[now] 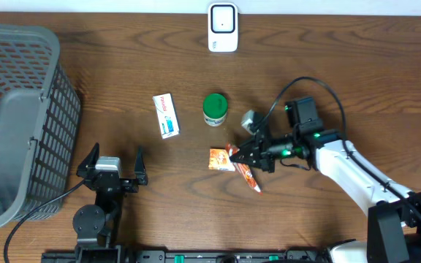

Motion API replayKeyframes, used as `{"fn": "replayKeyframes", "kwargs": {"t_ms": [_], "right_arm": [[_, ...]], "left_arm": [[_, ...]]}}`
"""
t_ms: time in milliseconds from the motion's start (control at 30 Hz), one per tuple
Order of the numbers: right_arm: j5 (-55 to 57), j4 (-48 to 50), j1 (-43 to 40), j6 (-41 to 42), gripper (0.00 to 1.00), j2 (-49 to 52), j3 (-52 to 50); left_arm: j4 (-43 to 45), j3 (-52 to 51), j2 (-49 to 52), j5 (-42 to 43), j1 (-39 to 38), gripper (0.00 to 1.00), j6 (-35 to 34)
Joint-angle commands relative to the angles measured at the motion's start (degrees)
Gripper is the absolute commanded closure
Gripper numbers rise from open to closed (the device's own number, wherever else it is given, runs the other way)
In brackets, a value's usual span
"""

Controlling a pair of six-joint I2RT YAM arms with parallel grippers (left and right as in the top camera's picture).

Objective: Scan the item barcode

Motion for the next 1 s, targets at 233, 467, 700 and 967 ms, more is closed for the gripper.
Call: {"fn": "replayKeyframes", "kwargs": {"t_ms": [233, 467, 700, 967], "right_arm": [[-5.92, 5.68, -4.85, 2.14, 0.92, 5.20, -0.04], [-17.35, 25.16, -6.86, 12.61, 0.84, 19.02, -0.02], [-15.47, 34.58, -11.21, 18.53, 0.56, 26.25, -0.02], [-14.12, 41.38, -20.55, 30.45, 0.38, 24.44, 1.46]], "left_arm": [[0.15, -0.04, -0.37, -0.50, -0.07, 0.04, -0.28], [0.15, -0.04, -0.37, -0.50, -0.07, 0.04, -0.28], [0.15, -0.04, -0.39, -0.50, -0.07, 0.04, -0.28], [0.15, -0.04, -0.37, -0.50, -0.07, 0.04, -0.28]]}}
